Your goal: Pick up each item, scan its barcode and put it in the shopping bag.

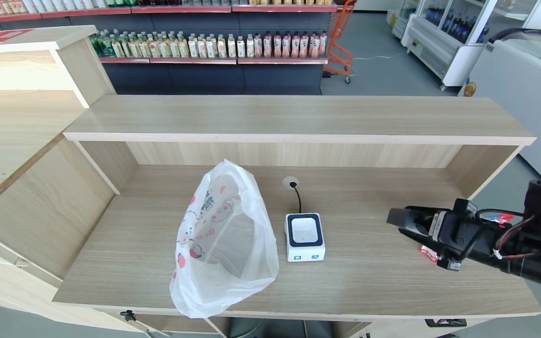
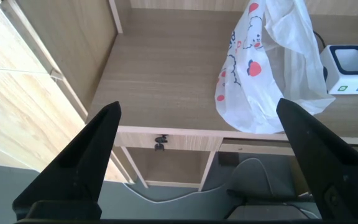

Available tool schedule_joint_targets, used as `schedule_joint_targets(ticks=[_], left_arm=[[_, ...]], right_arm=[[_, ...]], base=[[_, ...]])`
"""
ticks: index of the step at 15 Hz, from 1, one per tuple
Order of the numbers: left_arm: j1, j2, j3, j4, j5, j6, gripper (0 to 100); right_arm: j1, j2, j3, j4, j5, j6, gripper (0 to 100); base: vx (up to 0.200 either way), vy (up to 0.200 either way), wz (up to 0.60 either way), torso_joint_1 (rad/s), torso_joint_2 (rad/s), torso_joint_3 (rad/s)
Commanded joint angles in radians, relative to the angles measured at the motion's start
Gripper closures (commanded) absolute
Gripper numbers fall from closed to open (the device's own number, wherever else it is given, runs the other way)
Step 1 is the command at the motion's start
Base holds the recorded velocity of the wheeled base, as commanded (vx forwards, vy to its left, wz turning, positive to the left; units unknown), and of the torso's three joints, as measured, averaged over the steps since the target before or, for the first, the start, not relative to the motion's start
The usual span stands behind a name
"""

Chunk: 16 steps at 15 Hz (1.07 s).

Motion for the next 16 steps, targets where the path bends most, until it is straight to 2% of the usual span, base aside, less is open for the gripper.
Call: schedule_joint_targets(ticks=[1,3,4,5,7,10,16], left_arm=[[0.000,0.000,0.000,0.000,0.000,0.000,0],[0.000,0.000,0.000,0.000,0.000,0.000,0],[0.000,0.000,0.000,0.000,0.000,0.000,0],[0.000,0.000,0.000,0.000,0.000,0.000,0],[0.000,0.000,0.000,0.000,0.000,0.000,0],[0.000,0.000,0.000,0.000,0.000,0.000,0],[0.000,0.000,0.000,0.000,0.000,0.000,0]], right_arm=[[-0.036,0.006,0.006,0.001,0.262,-0.383,100],[0.004,0.052,-0.001,0.070,0.477,-0.840,100],[0.004,0.052,-0.001,0.070,0.477,-0.840,100],[0.130,0.087,-0.009,0.160,0.541,-1.080,100],[0.207,0.104,-0.021,0.182,0.544,-1.163,100],[0.259,0.134,-0.063,0.180,0.564,-1.247,100],[0.340,0.199,-0.138,0.180,0.604,-1.314,100]], base=[[0.000,0.000,0.00,0.000,0.00,0.000],[0.000,0.000,0.00,0.000,0.00,0.000],[0.000,0.000,0.00,0.000,0.00,0.000],[0.000,0.000,0.00,0.000,0.00,0.000],[0.000,0.000,0.00,0.000,0.00,0.000],[0.000,0.000,0.00,0.000,0.00,0.000],[0.000,0.000,0.00,0.000,0.00,0.000]])
